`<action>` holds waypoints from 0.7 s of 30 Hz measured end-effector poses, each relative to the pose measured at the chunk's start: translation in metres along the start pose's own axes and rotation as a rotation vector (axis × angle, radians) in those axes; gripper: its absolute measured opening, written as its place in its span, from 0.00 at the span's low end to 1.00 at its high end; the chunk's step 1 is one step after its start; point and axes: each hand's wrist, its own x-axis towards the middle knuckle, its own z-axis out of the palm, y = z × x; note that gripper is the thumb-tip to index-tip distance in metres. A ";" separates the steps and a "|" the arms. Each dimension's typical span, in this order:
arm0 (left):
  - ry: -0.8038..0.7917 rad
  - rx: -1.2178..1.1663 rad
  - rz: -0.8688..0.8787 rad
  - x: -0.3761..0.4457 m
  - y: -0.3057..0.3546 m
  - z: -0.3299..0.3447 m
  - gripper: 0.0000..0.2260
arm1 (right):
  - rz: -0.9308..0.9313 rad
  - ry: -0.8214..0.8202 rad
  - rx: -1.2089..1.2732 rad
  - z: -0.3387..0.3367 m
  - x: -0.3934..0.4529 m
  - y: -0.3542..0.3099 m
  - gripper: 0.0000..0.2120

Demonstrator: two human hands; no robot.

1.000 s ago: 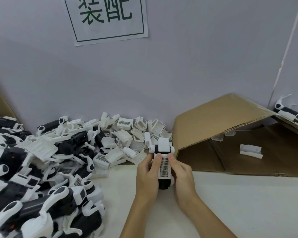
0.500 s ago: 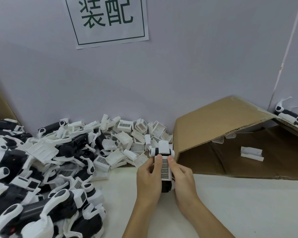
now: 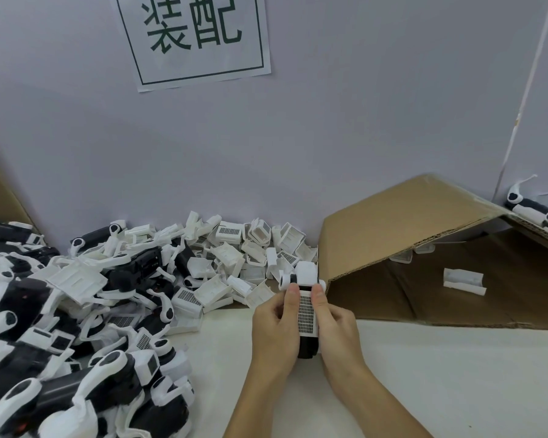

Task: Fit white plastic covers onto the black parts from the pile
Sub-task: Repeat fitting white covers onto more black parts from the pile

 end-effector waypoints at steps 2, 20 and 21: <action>0.002 0.003 -0.001 0.000 -0.001 0.000 0.19 | -0.001 0.001 -0.007 0.000 0.001 0.001 0.27; -0.037 -0.046 -0.046 0.004 -0.003 -0.007 0.15 | -0.027 -0.093 -0.062 0.000 0.000 0.000 0.21; -0.035 -0.040 -0.041 0.004 -0.003 -0.008 0.15 | -0.033 -0.090 -0.078 -0.001 0.001 0.001 0.21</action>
